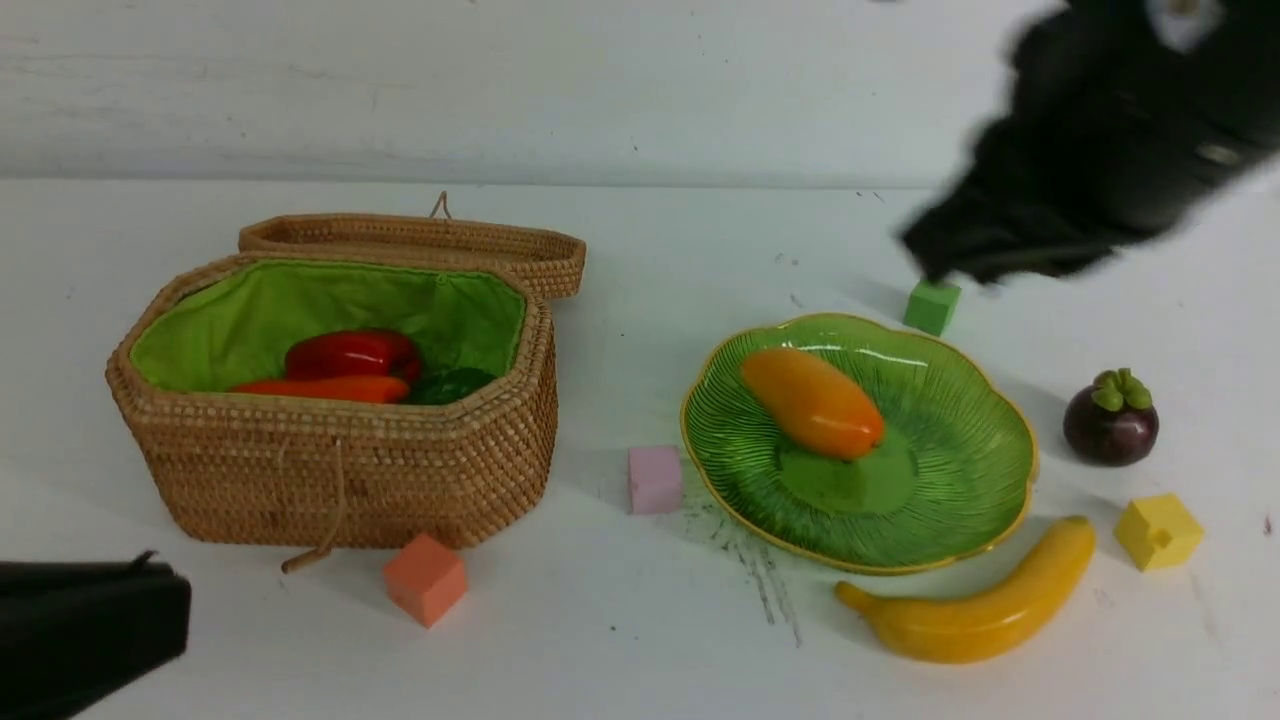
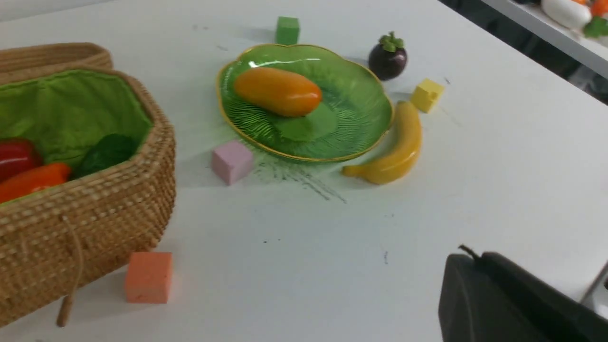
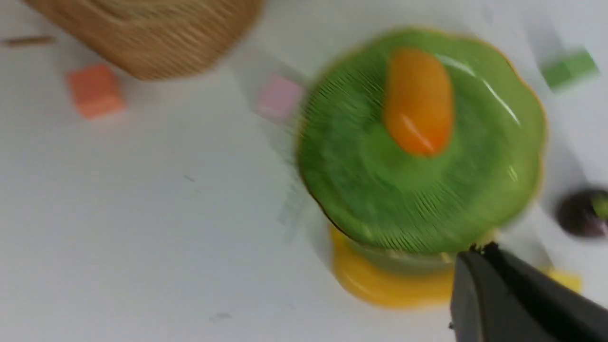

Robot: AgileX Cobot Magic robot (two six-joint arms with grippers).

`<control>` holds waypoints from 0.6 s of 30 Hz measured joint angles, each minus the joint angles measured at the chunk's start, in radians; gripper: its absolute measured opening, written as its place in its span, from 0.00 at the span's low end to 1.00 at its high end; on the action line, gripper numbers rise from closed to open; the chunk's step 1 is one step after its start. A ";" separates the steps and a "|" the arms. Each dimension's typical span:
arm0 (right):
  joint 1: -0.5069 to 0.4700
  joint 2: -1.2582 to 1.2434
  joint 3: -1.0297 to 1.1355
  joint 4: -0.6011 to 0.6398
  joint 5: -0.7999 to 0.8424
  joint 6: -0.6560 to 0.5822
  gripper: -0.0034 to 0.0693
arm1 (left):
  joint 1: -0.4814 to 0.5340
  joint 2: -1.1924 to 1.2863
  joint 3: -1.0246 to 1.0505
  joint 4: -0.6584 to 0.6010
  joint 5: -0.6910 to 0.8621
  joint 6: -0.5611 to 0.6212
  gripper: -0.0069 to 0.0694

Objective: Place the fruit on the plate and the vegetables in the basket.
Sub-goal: Use the right arm to grab a banana and put it into the right plate

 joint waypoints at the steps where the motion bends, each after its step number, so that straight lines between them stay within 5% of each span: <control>1: -0.055 -0.042 0.089 -0.004 0.000 0.048 0.08 | 0.000 0.000 0.000 -0.010 -0.001 0.013 0.07; 5: -0.266 -0.110 0.389 0.088 -0.071 0.220 0.23 | 0.000 0.000 0.000 -0.029 -0.011 0.035 0.07; 9: -0.400 -0.070 0.585 0.299 -0.253 0.279 0.50 | 0.000 0.000 0.000 -0.030 -0.016 0.037 0.07; 14: -0.440 0.058 0.655 0.430 -0.519 0.258 0.83 | 0.000 0.000 0.000 -0.034 -0.017 0.038 0.08; 18: -0.441 0.131 0.655 0.444 -0.638 0.255 0.90 | 0.000 0.000 0.000 -0.036 -0.019 0.038 0.08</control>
